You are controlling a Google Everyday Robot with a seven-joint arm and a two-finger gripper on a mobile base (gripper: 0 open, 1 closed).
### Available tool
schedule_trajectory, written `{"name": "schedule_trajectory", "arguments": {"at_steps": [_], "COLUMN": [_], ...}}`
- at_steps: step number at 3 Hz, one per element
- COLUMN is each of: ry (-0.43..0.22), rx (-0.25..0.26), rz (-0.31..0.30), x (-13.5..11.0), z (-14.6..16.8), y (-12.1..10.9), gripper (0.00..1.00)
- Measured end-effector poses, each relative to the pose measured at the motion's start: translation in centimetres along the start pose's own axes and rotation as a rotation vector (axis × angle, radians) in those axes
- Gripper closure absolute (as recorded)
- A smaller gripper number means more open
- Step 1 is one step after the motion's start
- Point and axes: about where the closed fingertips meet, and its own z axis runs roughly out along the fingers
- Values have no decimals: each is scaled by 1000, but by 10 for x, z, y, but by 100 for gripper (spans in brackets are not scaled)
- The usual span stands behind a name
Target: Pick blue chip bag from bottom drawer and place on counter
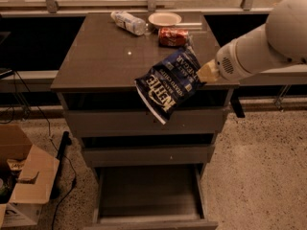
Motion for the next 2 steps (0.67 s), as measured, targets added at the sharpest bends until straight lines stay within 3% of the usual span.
{"name": "schedule_trajectory", "arguments": {"at_steps": [1,2], "ry": [-73,-135], "rx": [8,-16], "rz": [-19,-16], "x": [-47,-93], "z": [7,28], "y": [-7,-11], "gripper": [100,100]}}
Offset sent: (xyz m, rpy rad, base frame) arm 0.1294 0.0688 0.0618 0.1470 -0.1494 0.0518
